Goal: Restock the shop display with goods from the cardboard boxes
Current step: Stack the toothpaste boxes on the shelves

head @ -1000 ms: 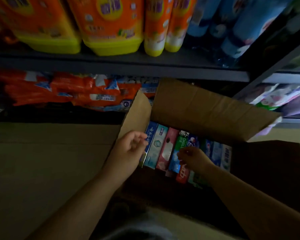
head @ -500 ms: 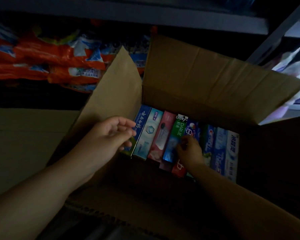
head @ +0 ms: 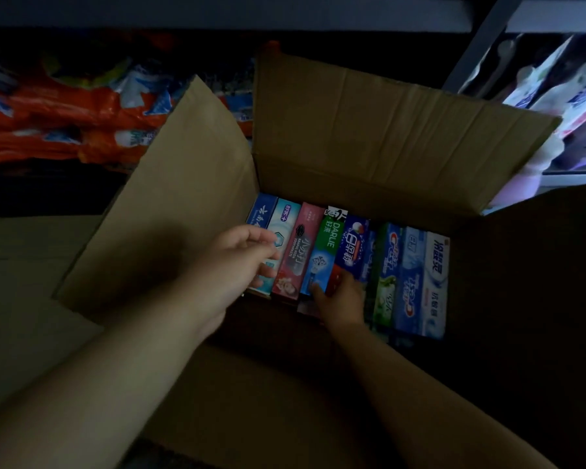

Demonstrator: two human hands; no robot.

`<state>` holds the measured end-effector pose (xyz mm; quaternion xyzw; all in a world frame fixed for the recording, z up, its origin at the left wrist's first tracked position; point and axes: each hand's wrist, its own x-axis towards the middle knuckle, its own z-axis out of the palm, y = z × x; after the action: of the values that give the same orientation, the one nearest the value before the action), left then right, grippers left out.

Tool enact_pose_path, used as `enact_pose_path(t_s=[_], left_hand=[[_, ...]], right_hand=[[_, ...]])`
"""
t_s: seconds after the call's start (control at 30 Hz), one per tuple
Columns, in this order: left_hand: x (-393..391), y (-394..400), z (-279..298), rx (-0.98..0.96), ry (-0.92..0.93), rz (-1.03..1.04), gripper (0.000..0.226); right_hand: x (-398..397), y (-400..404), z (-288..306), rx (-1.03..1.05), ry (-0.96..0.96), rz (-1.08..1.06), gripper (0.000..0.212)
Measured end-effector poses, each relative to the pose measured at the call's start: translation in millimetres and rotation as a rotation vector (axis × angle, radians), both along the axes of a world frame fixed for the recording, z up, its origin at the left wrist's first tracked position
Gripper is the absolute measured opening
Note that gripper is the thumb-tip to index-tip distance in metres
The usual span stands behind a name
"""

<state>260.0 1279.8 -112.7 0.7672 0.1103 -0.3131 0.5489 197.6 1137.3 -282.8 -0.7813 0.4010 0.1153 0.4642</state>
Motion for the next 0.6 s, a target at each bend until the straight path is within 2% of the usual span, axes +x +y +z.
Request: enact_pose_path(t_s=[0.13, 0.2, 0.47, 0.6], left_hand=[[-14, -4, -19, -0.017, 0.028, 0.101, 0.016], [-11, -1, -23, -0.025, -0.004, 0.117, 0.018], [-10, 12, -42, 0.027, 0.086, 0.081, 0.015], [-5, 15, -48, 0.036, 0.127, 0.068, 0.013]], right_hand=[[8, 15, -6, -0.028, 0.032, 0.055, 0.074], [9, 20, -6, -0.061, 0.067, 0.022, 0.078], [8, 27, -1, -0.012, 0.019, -0.113, 0.063], [12, 22, 24, 0.189, -0.025, -0.295, 0.044]])
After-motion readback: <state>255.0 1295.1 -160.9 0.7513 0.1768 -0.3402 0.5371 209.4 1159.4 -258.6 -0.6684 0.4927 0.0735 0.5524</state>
